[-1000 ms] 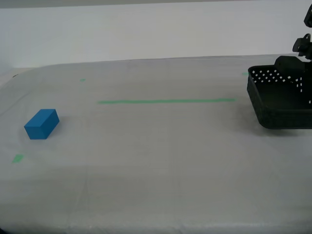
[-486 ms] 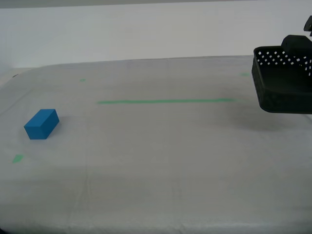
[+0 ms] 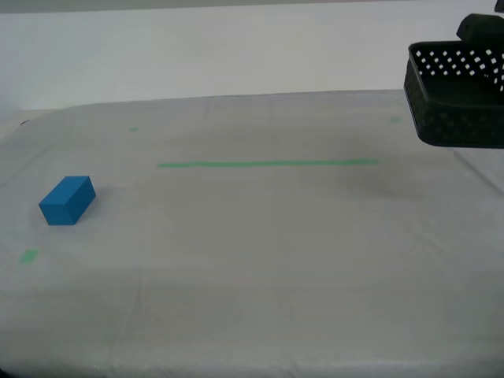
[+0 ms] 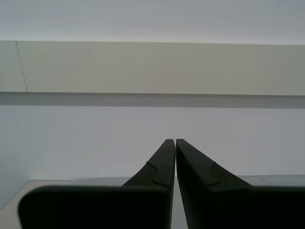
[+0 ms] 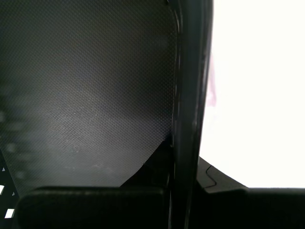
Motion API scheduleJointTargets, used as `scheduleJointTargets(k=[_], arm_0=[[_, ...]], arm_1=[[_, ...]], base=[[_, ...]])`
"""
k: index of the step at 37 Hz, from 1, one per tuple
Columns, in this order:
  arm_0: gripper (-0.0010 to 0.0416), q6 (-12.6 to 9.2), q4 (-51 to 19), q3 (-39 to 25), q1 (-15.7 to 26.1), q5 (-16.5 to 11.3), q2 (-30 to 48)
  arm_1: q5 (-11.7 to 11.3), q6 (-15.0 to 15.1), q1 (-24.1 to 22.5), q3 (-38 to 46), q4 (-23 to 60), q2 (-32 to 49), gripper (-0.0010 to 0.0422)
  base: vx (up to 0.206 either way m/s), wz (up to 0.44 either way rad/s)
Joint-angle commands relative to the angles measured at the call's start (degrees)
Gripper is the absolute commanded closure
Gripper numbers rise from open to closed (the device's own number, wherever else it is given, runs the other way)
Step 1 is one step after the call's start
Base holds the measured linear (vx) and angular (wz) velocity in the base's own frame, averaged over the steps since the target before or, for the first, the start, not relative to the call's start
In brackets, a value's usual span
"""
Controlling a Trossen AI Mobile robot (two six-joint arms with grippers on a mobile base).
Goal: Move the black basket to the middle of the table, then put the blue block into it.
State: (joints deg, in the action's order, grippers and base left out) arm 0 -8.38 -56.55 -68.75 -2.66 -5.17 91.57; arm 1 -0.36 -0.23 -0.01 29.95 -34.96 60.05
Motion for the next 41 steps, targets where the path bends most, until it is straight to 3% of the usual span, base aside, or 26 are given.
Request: scheduleJointTargets(k=[1,10,16,22,41], arm_0=[[0.0407,-1.0,-1.7,-2.7,1.4,-0.6,0.0],[0.0407,-4.2,-3.8,-8.3,5.6,-1.1,0.0],[0.0407,-5.9,-4.0,-11.2,7.5,-5.0,0.0],[0.0407,-8.2,-4.7,-13.3,9.3,-5.3,0.0],[0.0406,-9.9,-9.4,-25.7,17.2,-5.3,11.0]], arm_1=[[0.0,0.1,0.0,0.0,-0.3,0.0,0.0412],[0.0,0.1,0.0,0.0,-0.3,0.0,0.0412],[0.0,0.1,0.0,0.0,-0.3,0.0,0.0412],[0.0,0.1,0.0,0.0,-0.3,0.0,0.0412],[0.0,0.1,0.0,0.0,-0.3,0.0,0.0412]], base=[[0.000,0.000],[0.000,0.000],[0.000,0.000],[0.000,0.000],[0.000,0.000]])
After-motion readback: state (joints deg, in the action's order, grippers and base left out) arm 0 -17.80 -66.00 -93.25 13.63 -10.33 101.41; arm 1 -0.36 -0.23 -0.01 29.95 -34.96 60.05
